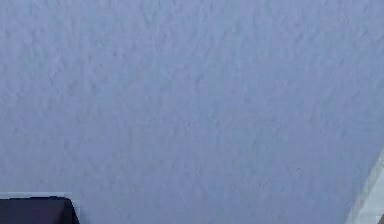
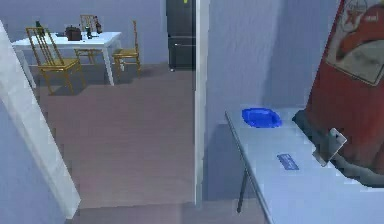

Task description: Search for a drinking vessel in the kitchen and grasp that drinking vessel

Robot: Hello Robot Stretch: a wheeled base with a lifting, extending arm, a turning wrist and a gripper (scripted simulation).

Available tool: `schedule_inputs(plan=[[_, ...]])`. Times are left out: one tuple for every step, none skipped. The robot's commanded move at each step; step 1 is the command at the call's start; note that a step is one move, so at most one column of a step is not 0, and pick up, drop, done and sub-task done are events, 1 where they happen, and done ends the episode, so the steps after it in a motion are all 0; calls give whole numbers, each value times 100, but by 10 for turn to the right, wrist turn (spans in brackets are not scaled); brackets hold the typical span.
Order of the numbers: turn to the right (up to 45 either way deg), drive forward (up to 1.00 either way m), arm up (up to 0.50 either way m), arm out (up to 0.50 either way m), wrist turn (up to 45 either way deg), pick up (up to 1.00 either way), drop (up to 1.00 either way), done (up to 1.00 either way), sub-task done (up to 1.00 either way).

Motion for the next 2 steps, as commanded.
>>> schedule_inputs(plan=[[450, 0, 0, 0, 0, 0, 0, 0, 0], [180, 0, 0, 0, 0, 0, 0, 0, 0]])
